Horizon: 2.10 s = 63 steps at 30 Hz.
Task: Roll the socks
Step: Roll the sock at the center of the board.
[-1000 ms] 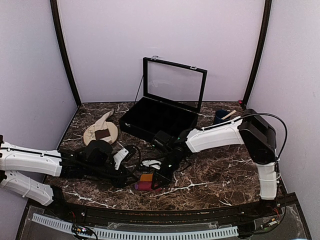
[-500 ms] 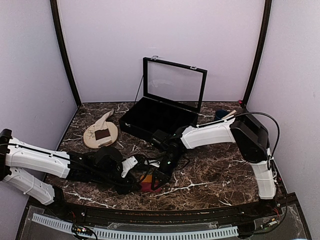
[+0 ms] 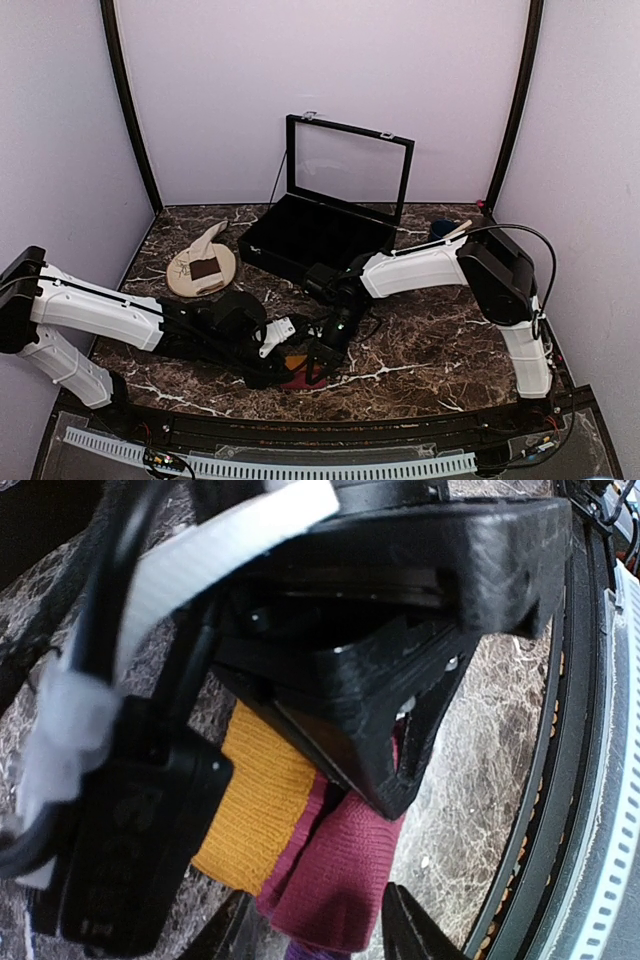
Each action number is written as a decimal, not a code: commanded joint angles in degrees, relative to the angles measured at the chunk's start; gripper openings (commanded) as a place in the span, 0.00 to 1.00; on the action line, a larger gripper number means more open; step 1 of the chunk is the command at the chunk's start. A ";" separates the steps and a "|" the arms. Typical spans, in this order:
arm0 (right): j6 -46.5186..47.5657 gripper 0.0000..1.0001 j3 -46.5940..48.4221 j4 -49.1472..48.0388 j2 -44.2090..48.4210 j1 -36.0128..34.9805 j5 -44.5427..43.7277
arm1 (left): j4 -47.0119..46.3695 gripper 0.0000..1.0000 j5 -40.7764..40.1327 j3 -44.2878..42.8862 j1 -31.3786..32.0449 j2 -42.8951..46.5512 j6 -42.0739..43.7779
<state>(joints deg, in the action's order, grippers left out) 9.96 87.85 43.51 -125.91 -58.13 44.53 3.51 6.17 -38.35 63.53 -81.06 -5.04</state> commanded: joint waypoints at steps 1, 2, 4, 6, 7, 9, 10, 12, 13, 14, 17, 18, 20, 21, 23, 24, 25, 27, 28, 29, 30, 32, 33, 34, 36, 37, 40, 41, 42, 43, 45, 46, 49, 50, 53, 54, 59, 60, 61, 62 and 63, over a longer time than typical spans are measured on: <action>0.50 0.00 -0.14 3.44 -2.44 0.25 -1.58 | 1.33 0.45 0.50 -1.72 0.82 -1.05 2.61; 0.40 0.00 -0.25 3.29 -2.34 0.36 -1.48 | 1.36 0.45 0.54 -1.73 0.95 -1.23 2.66; 0.18 0.00 -0.59 2.93 -2.17 0.38 -1.35 | 1.38 0.45 0.46 -1.52 1.22 -1.54 2.67; 0.15 0.00 -0.92 2.82 -2.11 0.55 -0.94 | 1.26 0.45 0.37 -1.09 1.38 -1.67 2.51; 0.16 0.00 -1.04 2.79 -2.07 0.56 -0.76 | 1.12 0.45 0.33 -0.80 1.48 -1.73 2.43; 0.15 0.00 -1.17 2.73 -2.00 0.64 -0.28 | 0.72 0.46 0.21 -0.37 1.66 -1.81 2.32; 0.24 0.00 -1.19 2.72 -1.98 0.65 -0.08 | 0.60 0.45 0.02 -0.25 1.76 -1.88 2.25; 0.24 0.00 -1.20 2.77 -1.97 0.65 0.28 | 0.29 0.46 -0.29 -0.15 1.90 -2.14 2.23; 0.35 0.00 -1.12 2.77 -2.02 0.69 0.36 | 0.13 0.46 -0.51 -0.08 2.01 -2.31 2.23; 0.33 0.00 -1.04 2.85 -2.10 0.65 0.51 | -0.11 0.46 -0.54 -0.01 2.04 -2.53 2.23; 0.33 0.00 -1.17 2.81 -2.24 0.68 0.88 | -0.63 0.46 -0.30 0.03 2.21 -3.36 2.35; 0.35 0.00 -1.26 2.82 -2.22 0.70 1.00 | -0.86 0.46 -0.21 0.03 2.21 -3.79 2.40; 0.49 0.00 -1.36 3.05 -2.15 0.73 1.02 | -1.02 0.46 -0.03 -0.19 2.30 -4.89 2.49; 0.68 0.00 -1.37 3.19 -2.22 0.73 1.04 | -1.09 0.46 -0.06 -0.30 2.38 -5.31 2.49; 0.81 0.00 -1.37 3.25 -2.24 0.79 1.32 | -1.42 0.46 -0.53 -0.48 2.46 -6.04 2.49; 0.85 0.00 -1.37 3.25 -2.35 0.82 1.41 | -1.60 0.46 -0.79 -0.57 2.55 -6.30 2.49; 0.92 0.00 -1.44 3.25 -2.33 0.82 1.57 | -1.69 0.46 -1.12 -0.65 2.56 -6.56 2.57; 1.07 0.00 -1.46 3.38 -2.53 0.82 1.76 | -1.73 0.46 -1.75 -0.95 2.60 -7.22 2.77; 1.18 0.00 -1.46 3.49 -2.58 0.89 1.78 | -1.64 0.46 -1.71 -1.11 2.65 -7.56 2.94; 1.29 0.00 -1.46 3.58 -2.67 0.91 1.93 | -1.46 0.46 -1.65 -1.30 2.65 -7.99 3.07; 1.46 0.00 -1.46 3.68 -2.72 0.92 1.97 | -1.46 0.45 -1.43 -1.49 2.65 -8.40 3.17; 1.60 0.00 -1.52 3.78 -2.78 0.99 2.04 | -1.48 0.41 -0.82 -1.75 2.63 -9.25 3.26; 1.56 0.00 -1.61 3.78 -2.83 1.08 2.07 | -1.42 0.39 -0.55 -1.85 2.73 -9.62 3.23; 1.56 0.00 -1.70 3.71 -2.85 1.16 2.13 | -1.38 0.35 -0.33 -2.02 2.74 -9.95 3.27; 1.51 0.00 -1.80 3.59 -2.81 1.33 2.10 | -1.19 0.27 -0.24 -2.22 2.83 -10.31 3.24; 1.48 0.00 -1.81 3.57 -2.77 1.41 2.05 | -1.08 0.22 -0.39 -2.32 2.91 -10.34 3.28; 1.15 0.00 -1.89 3.23 -2.61 1.68 1.96 | -0.43 0.09 -0.55 -2.60 2.92 -10.28 3.07; 0.93 0.00 -2.04 2.95 -2.48 1.76 1.87 | -0.29 0.06 -0.51 -2.54 2.92 -10.14 2.96; 0.60 0.00 -2.21 2.58 -2.36 1.81 1.82 | -0.27 0.02 -0.48 -2.46 2.92 -10.08 2.81; 0.20 0.00 -2.43 2.10 -2.16 1.94 1.80 | -0.23 0.00 -0.39 -2.38 2.92 -9.98 2.62; -0.87 0.00 -3.19 0.80 -1.83 2.12 1.50 | -0.16 0.00 -0.05 -2.19 2.92 -9.93 2.14; -1.48 0.00 -3.64 0.14 -1.68 2.21 1.41 | -0.12 0.00 0.02 -1.99 2.92 -9.87 1.72; -3.41 0.08 -5.28 -2.12 -0.91 2.32 0.31 | -0.36 0.00 0.00 -1.15 2.92 -9.66 0.62; -4.00 0.11 -6.11 -2.98 -0.47 2.42 0.33 | -0.42 0.00 0.06 -0.93 2.92 -9.57 0.16; -5.75 0.23 -8.79 -5.93 1.40 2.80 0.12 | -0.38 0.00 -0.28 -0.55 2.92 -9.72 -1.46; -6.22 0.24 -9.43 -6.65 2.00 3.03 -0.02 | -0.47 0.00 -0.29 -0.38 2.92 -9.66 -1.99; -8.23 0.26 -12.64 -9.77 5.34 4.85 -0.16 | -1.37 0.00 0.12 0.18 2.92 -9.76 -4.72; -8.58 0.26 -13.30 -10.56 6.07 5.27 -0.19 | -1.47 0.00 0.23 0.27 2.92 -9.78 -5.14; -9.07 0.26 -14.06 -11.41 6.74 5.70 -0.15 | -1.56 0.00 0.32 0.29 2.92 -9.82 -5.54; -9.42 0.27 -14.71 -12.10 7.33 6.11 -0.14 | -1.66 0.00 0.39 0.41 2.92 -9.96 -5.84; -9.83 0.27 -15.33 -12.84 7.80 6.53 -0.21 | -1.74 0.00 0.56 0.46 2.92 -9.94 -6.15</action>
<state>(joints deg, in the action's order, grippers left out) 2.55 75.70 32.73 -120.27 -53.74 48.73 -1.10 5.78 -39.88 66.13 -89.71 -8.51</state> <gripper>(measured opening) 0.265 0.117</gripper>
